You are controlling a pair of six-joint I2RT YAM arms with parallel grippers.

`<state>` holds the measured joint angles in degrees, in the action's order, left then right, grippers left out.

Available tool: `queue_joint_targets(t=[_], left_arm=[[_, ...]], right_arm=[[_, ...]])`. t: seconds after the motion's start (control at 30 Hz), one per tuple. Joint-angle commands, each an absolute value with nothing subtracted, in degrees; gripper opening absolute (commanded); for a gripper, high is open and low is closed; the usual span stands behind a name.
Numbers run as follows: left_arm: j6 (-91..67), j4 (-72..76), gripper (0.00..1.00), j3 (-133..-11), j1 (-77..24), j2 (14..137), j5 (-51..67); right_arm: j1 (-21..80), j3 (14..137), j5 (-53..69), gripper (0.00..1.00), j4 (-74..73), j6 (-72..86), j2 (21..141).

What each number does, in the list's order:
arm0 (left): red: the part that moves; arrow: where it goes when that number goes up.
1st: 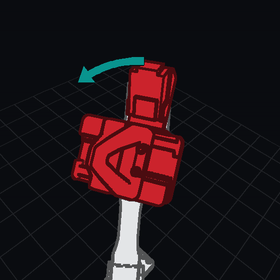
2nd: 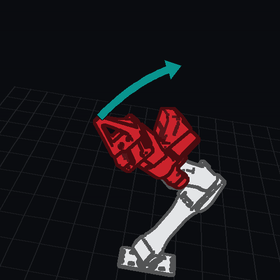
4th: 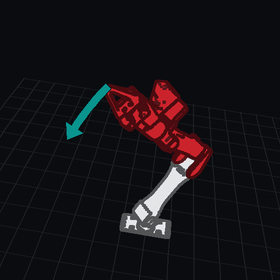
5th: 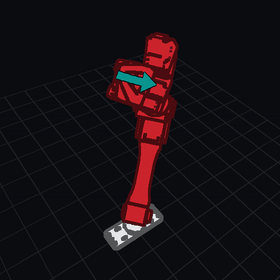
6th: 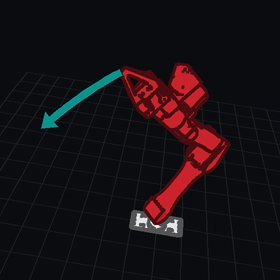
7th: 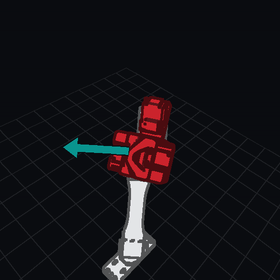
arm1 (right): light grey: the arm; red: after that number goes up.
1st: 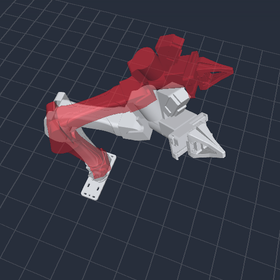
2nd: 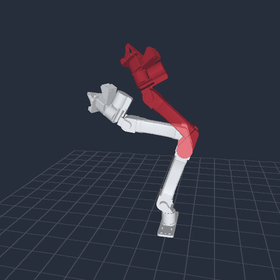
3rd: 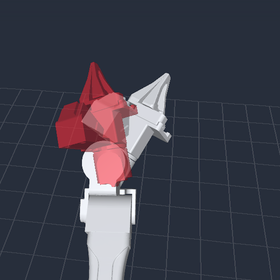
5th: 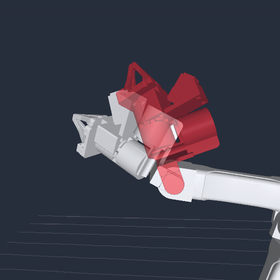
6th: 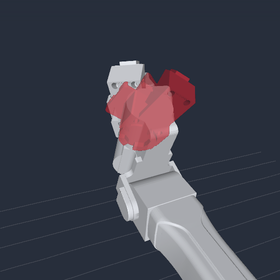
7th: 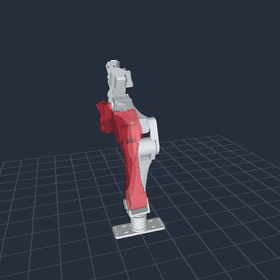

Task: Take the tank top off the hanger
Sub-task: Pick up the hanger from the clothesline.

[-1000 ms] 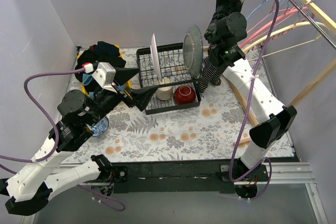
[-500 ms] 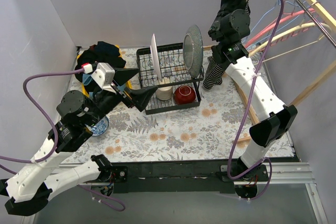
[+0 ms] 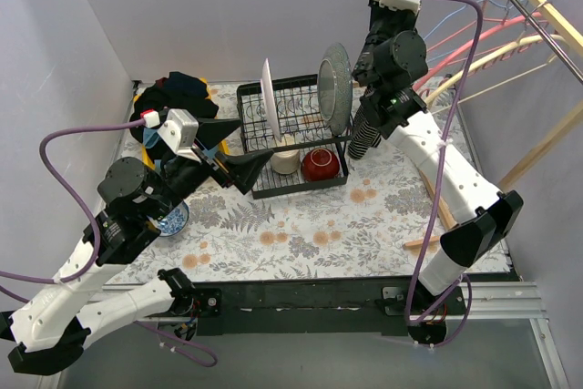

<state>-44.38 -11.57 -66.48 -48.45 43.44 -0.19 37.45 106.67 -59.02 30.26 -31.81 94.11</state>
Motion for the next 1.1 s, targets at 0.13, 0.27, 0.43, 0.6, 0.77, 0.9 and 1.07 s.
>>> queue_joint_targets(t=[0.13, 0.27, 0.43, 0.6, 0.77, 0.9, 1.07], left_arm=[[-44.5, -11.3, 0.98, -66.4, -48.3, 42.9, -0.1], [-44.2, -12.3, 0.98, -67.3, -48.3, 43.8, 1.7], [-43.8, -12.7, 0.98, -68.1, -48.3, 44.5, 1.6], [-43.3, -12.6, 0.98, -69.5, -48.3, 45.3, 0.7], [-43.1, -14.3, 0.98, -72.6, -48.3, 48.4, -2.5], [-43.2, -15.6, 0.98, -77.3, -48.3, 52.8, -6.4], [-44.9, -16.9, 0.98, -88.9, -48.3, 62.7, -11.8]], right_arm=[[39.4, 105.1, -56.4, 0.01, 30.8, -25.8, 86.8], [40.6, 104.2, -56.4, 0.01, 31.3, -25.4, 85.2], [42.6, 104.8, -56.3, 0.01, 31.1, -25.4, 84.3], [44.4, 103.8, -53.5, 0.01, 28.8, -23.1, 81.5], [45.9, 102.3, -50.6, 0.01, 28.7, -22.3, 78.4], [46.7, 101.9, -45.5, 0.01, 26.9, -20.0, 76.6], [46.7, 99.3, -39.0, 0.01, 23.4, -15.3, 71.4]])
